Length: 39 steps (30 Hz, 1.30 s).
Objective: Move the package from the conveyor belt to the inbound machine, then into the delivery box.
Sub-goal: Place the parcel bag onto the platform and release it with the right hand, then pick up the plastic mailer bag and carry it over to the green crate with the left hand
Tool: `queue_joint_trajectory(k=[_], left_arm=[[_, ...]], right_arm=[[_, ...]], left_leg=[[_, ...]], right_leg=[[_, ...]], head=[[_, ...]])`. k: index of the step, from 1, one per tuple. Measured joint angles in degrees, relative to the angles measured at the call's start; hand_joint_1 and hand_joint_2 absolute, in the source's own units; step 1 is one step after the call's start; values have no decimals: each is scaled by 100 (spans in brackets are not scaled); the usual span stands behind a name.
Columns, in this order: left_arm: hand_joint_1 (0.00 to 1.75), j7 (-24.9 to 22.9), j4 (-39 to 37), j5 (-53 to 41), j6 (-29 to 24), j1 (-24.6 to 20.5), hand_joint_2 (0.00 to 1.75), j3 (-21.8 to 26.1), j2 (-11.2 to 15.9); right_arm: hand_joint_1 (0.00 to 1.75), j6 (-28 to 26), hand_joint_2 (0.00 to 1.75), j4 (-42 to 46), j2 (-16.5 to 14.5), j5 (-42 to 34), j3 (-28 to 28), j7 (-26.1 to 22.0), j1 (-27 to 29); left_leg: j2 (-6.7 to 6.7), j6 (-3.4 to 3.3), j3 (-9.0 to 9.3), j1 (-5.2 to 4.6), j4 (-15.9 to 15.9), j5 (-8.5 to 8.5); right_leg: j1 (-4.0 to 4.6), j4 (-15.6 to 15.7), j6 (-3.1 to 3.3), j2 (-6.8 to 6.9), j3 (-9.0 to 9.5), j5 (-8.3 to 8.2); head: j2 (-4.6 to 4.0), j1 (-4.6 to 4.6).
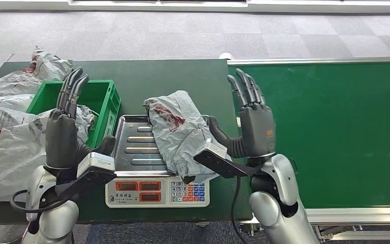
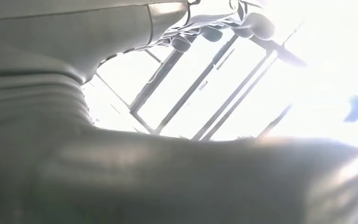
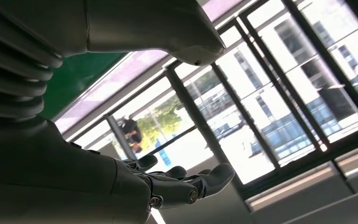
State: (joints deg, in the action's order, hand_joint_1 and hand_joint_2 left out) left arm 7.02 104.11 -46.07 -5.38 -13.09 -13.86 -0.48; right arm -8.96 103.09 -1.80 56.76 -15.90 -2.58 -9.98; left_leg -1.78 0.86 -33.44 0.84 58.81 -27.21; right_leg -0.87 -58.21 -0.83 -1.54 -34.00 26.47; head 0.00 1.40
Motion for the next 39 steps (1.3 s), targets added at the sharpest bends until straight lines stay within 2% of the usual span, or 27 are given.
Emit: queue_joint_trajectory(k=[1, 2, 5, 6, 9, 12, 15, 19, 21, 24, 28, 33, 39], left_arm=[[0, -2, -6, 0, 5, -11, 175, -2, 4], [0, -26, -194, 28, 137, -212, 175, -74, 95], [0, -82, -1508, 318, 806, -1432, 175, -581, 647], [0, -67, -1866, 404, 914, -1718, 131, -717, 784], [0, -93, -2466, 498, 1141, -2171, 0, -965, 1010], [0, -111, -3117, 575, 1506, -2625, 0, -1329, 1185], [0, -2, -3779, 593, 1600, -2967, 0, -1705, 1241], [0, 51, -4286, 512, 1614, -3208, 175, -2087, 1241], [0, 54, -4527, 488, 1714, -3339, 175, -2267, 1179], [0, 90, -5186, 501, 2024, -3662, 175, -2708, 928], [0, 324, -5949, 591, 2190, -3725, 175, -3260, 606], [0, 455, -6563, 736, 1978, -3548, 175, -3611, 326], [0, 521, -7036, 900, 1526, -3406, 175, -3646, 38]], right_arm=[[0, 0, 175, 8, 5, 1, 6, 0, 11], [0, -117, 175, 155, 140, -36, 161, 20, 200], [0, -737, 175, 941, 962, -525, 1148, -109, 1500], [0, -840, 175, 1107, 1147, -665, 1387, -192, 1846], [0, -859, 175, 1381, 1393, -699, 1705, -256, 2358], [0, -824, 175, 1559, 1646, -768, 1844, -272, 2611], [0, -814, 175, 1666, 1831, -902, 1917, -334, 2751], [0, -833, 175, 1725, 1966, -977, 1961, -375, 2811], [0, -839, 175, 1731, 2017, -1057, 1980, -421, 2817], [0, -787, 175, 1723, 2094, -1183, 1986, -540, 2712], [0, -716, 175, 1627, 2105, -1151, 1888, -568, 2445], [0, -658, 175, 1423, 2086, -1132, 1664, -561, 2159], [0, -562, 175, 1163, 1922, -1044, 1372, -475, 1830]], left_leg=[[0, 0, 0, 0, 0, 0], [-1, 0, 2, -1, 1, 1], [3, 0, 5, -5, 2, 4], [11, 0, 5, -5, 1, 4], [29, 1, 4, -4, -2, 2], [35, 1, 4, -4, -4, 3], [39, 1, 4, -4, -3, 4], [41, 1, 5, -4, -2, 5], [40, 0, 3, -5, -1, 6], [28, -5, -2, -6, -1, 8], [36, -5, 1, -11, -2, 8], [36, -5, 2, -12, -4, 8], [-31, -10, 24, -11, -10, 11]], right_leg=[[0, 0, 0, 0, 0, 0], [0, 0, -1, 1, 0, -2], [0, -1, -1, -4, 7, -7], [0, -2, 0, -13, 6, -8], [0, -2, 1, -32, -3, -9], [0, -2, 2, -36, -7, -10], [0, -3, 3, -40, -7, -12], [-1, -3, 1, -41, -7, -16], [-2, -3, 1, -40, -7, -16], [-7, -3, -1, -29, -1, -16], [-12, -3, -6, -33, 1, -20], [-10, -3, -6, -33, 2, -20], [-11, -2, -15, 26, 52, 2]], head=[[0, 0], [0, 1], [0, 3], [0, 3], [0, 4], [0, 3], [0, 3], [0, 2], [0, 3], [0, 2], [0, 3], [0, 4], [0, 3]])
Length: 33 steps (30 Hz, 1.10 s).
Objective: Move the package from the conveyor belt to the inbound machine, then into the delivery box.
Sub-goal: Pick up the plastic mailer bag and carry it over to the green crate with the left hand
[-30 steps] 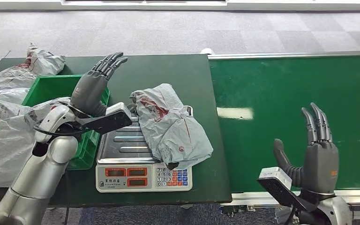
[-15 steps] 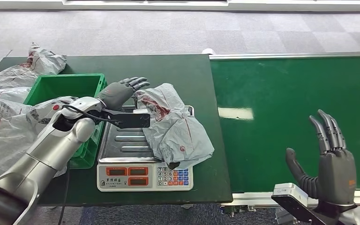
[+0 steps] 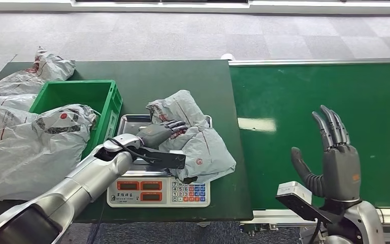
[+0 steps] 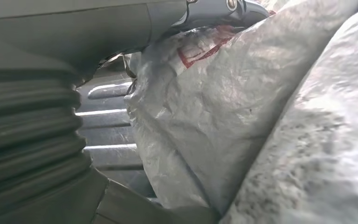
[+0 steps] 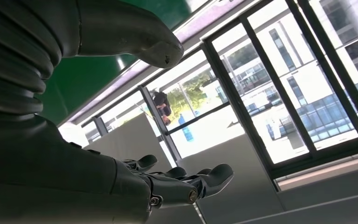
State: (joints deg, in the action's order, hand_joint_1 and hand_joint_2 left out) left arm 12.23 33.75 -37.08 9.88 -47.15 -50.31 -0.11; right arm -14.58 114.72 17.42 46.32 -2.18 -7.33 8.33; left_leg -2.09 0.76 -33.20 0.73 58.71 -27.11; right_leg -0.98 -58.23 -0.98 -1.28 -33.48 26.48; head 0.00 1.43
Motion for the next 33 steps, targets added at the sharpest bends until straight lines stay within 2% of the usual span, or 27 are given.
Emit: queue_joint_trajectory(k=[11, 12, 15, 16, 22, 33], left_arm=[[0, -17, -331, 14, -196, 12, 175, 27, -328], [5, -20, -346, 14, -197, 12, 175, 29, -341], [136, -25, -380, 11, -210, 15, 175, 31, -367], [175, -27, -390, 7, -238, 24, 175, 31, -377], [175, -51, -446, -138, -552, 116, 175, 31, -471], [175, -75, -483, -310, -723, 90, 175, 65, -501]], right_arm=[[0, 42, 175, -199, -203, 45, -157, 21, -137], [0, 44, 175, -208, -211, 45, -161, 21, -138], [0, 46, 175, -225, -233, 45, -169, 21, -138], [0, 45, 175, -227, -240, 45, -171, 20, -137], [0, 26, 175, -227, -312, 57, -172, -21, -120], [0, 18, 175, -226, -426, 105, -172, -49, -104]], left_leg=[[-34, -30, 26, -15, 0, 1], [-34, -30, 26, -15, 0, 1], [-34, -30, 39, -16, 0, 1], [-35, -31, 46, -16, 0, 2], [-31, -32, 52, -16, 0, 3], [-18, -29, 49, -16, -1, 2]], right_leg=[[-21, 2, -24, 37, 66, 16], [-22, 2, -24, 37, 69, 16], [-22, 2, -24, 37, 74, 16], [-22, 2, -24, 37, 75, 16], [-22, 2, -25, 36, 72, 14], [-19, 1, -21, 25, 53, 8]], head=[[0, 0], [0, 0], [0, 1], [0, 1], [0, 0], [0, 0]])
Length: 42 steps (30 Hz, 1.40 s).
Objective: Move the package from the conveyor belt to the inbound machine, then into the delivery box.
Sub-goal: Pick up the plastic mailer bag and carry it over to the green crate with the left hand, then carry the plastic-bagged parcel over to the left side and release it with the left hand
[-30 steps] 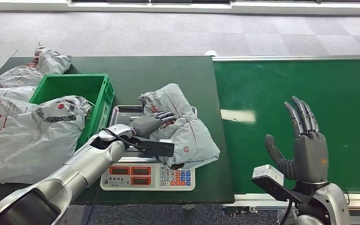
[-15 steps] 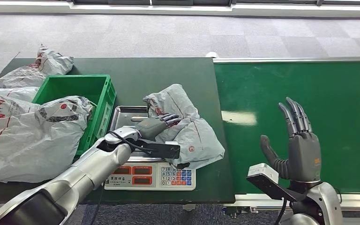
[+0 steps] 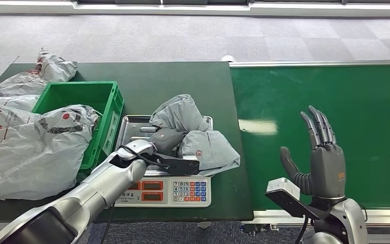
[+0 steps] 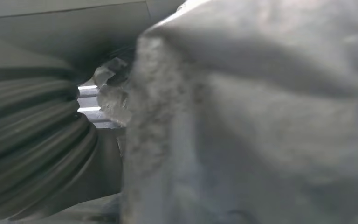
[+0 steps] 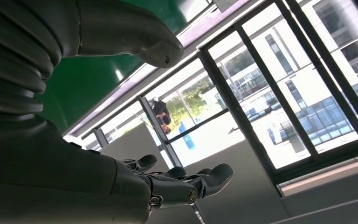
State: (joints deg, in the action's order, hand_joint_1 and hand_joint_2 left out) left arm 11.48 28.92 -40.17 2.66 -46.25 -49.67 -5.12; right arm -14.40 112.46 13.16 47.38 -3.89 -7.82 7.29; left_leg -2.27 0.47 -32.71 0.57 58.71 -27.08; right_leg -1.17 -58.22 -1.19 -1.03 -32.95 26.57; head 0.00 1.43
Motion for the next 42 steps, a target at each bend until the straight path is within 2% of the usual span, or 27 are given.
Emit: queue_joint_trajectory(k=[8, 12, 14, 17, 22, 24, 26, 29, 33, 37, 42], left_arm=[[175, -5, 16, -195, -58, -39, 175, 125, 100], [175, -62, 291, -693, -420, -13, 175, 193, 327], [175, -234, 740, -1128, -653, -1, 175, 247, 619], [175, -607, 1840, -1851, -780, -61, 175, 541, 1244], [175, -771, 3580, -2187, -676, -385, 175, 1740, 2372], [175, -754, 4090, -2206, -649, -499, 175, 2279, 2814], [175, -726, 4451, -2209, -645, -539, 175, 2731, 3148], [175, -703, 4815, -2251, -644, -541, 175, 3172, 3449], [175, -792, 5077, -2227, -679, -493, 175, 3424, 3681], [175, -809, 5145, -1992, -760, -385, 175, 3742, 4026], [175, -871, 5160, -1944, -777, -273, 175, 3908, 4218]], right_arm=[[0, -52, 175, 8, -7, -127, 2, -91, 166], [0, -55, 175, 8, -7, -142, 13, -148, 205], [0, -57, 175, 8, -7, -165, 33, -171, 262], [0, -66, 175, 8, -7, -211, 100, -244, 356], [0, -210, 175, 9, -5, -256, 156, -261, 537], [0, -269, 175, 23, -5, -262, 200, -253, 665], [0, -296, 175, 63, -5, -251, 242, -249, 796], [0, -299, 175, 121, -5, -234, 293, -245, 895], [0, -323, 175, 189, -7, -198, 317, -236, 981], [0, -407, 175, 373, -7, -159, 425, -232, 1288], [0, -425, 175, 503, -7, -138, 498, -231, 1419]], left_leg=[[23, 2, -12, 0, -4, -2], [30, 9, -18, 0, -4, 4], [33, 22, -34, 4, -4, 13], [36, 40, -67, 13, -3, 27], [56, 49, -92, 27, -6, 30], [76, 53, -93, 28, -9, 27], [85, 57, -94, 28, -12, 24], [77, 57, -97, 28, -14, 24], [74, 57, -99, 27, -13, 24], [88, 58, -97, 23, -13, 23], [85, 58, -99, 23, -14, 23]], right_leg=[[0, 0, 1, -20, -20, -1], [5, -1, 12, -27, -33, -9], [11, -4, 22, -32, -54, -20], [21, -11, 32, -38, -93, -36], [32, -20, 38, -62, -130, -39], [33, -21, 40, -81, -142, -38], [33, -21, 45, -93, -149, -34], [34, -21, 51, -86, -148, -29], [28, -21, 54, -79, -143, -30], [29, -21, 59, -88, -153, -34], [30, -21, 60, -82, -149, -33]], head=[[0, -1], [0, 0], [0, 0], [0, 0], [0, 0], [0, 1], [0, 2], [0, 2], [0, -1], [0, 2], [0, 1]])
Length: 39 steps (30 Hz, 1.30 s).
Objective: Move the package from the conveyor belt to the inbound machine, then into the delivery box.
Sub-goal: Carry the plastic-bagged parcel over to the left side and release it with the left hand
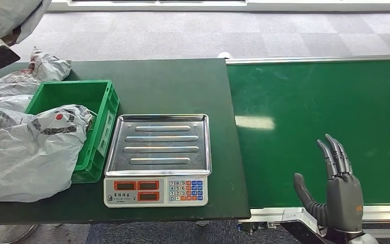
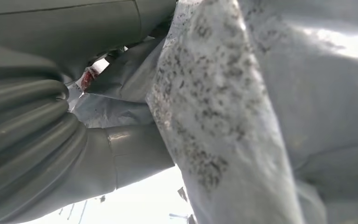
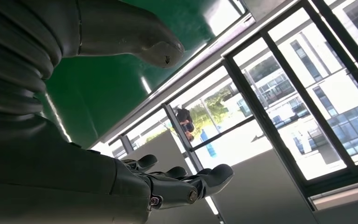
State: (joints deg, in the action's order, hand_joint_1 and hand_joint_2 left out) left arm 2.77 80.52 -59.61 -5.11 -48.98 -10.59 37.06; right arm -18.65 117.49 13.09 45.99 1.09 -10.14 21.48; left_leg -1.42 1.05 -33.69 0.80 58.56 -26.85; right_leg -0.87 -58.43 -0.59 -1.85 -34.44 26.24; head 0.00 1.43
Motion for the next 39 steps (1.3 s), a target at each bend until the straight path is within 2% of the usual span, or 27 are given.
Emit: queue_joint_trajectory(k=[2, 5, 9, 12, 14, 17, 21, 24, 25, 28, 34, 39], left_arm=[[175, -87, -55, 28, -18, 166, 175, 151, 49], [175, 2, -314, 118, -172, 767, 175, 663, 122], [175, 155, -555, 167, -270, 2051, 175, 1473, 72], [175, 295, -776, 163, -369, 3046, 175, 2048, -121], [175, 369, -968, 137, -425, 3497, 175, 2353, -267], [175, 379, -1140, 83, -423, 3866, 175, 2672, -433], [175, 337, -1225, 21, -353, 4043, 175, 2900, -572], [53, 322, -1271, -68, -187, 4085, 175, 3018, -702], [9, 320, -1294, -111, -147, 4088, 131, 3043, -772], [0, 296, -1363, -260, -110, 4082, 0, 3063, -974], [0, 292, -1382, -71, -111, 4027, 0, 3065, -1227], [0, 366, -881, 948, -230, 4010, 0, 3118, -1504]], right_arm=[[0, -20, 175, 65, -1, 11, 32, 2, 111], [0, -50, 175, 157, -2, -23, 82, 0, 307], [0, 18, 175, 195, -12, -42, 101, -22, 370], [0, 58, 175, 197, -28, -26, 101, -31, 374], [0, 58, 175, 203, -36, -5, 101, -34, 397], [0, 54, 175, 236, -48, 21, 101, -38, 450], [0, 51, 175, 268, -57, 25, 101, -42, 460], [0, 66, 175, 279, -63, 25, 101, -66, 463], [0, 77, 175, 279, -69, 38, 101, -75, 461], [0, 105, 175, 279, -94, 96, 101, -73, 447], [0, 124, 175, 279, -118, 141, 99, -17, 442], [0, 74, 175, 281, -133, 146, 99, 1, 445]], left_leg=[[3, 2, 5, -3, -4, -2], [20, 9, 20, -9, -13, -8], [49, 14, 39, -14, -23, -18], [66, 13, 42, -14, -26, -23], [64, 13, 37, -12, -25, -24], [50, 11, 28, -10, -25, -25], [35, 10, 25, -10, -25, -26], [33, 10, 26, -10, -25, -26], [32, 10, 27, -10, -25, -26], [29, 10, 28, -9, -25, -25], [26, 10, 29, -9, -24, -24], [25, 10, 27, -9, -23, -24]], right_leg=[[-4, 0, 0, -4, 2, 0], [-9, 0, 3, -24, 2, 3], [-13, 0, 13, -50, 2, 10], [-13, 1, 17, -69, -2, 14], [-11, 1, 18, -67, -5, 16], [-10, 2, 16, -49, -5, 19], [-10, 2, 15, -28, -1, 21], [-10, 2, 15, -23, 1, 20], [-10, 2, 15, -22, 1, 20], [-9, 2, 15, -17, 4, 20], [-9, 2, 15, -14, 6, 19], [-9, 2, 15, -15, 5, 19]], head=[[0, -1], [0, 1], [0, 1], [0, 2], [0, 1], [0, 1], [0, 1], [0, 2], [0, 2], [0, 1], [0, 1], [0, 1]])
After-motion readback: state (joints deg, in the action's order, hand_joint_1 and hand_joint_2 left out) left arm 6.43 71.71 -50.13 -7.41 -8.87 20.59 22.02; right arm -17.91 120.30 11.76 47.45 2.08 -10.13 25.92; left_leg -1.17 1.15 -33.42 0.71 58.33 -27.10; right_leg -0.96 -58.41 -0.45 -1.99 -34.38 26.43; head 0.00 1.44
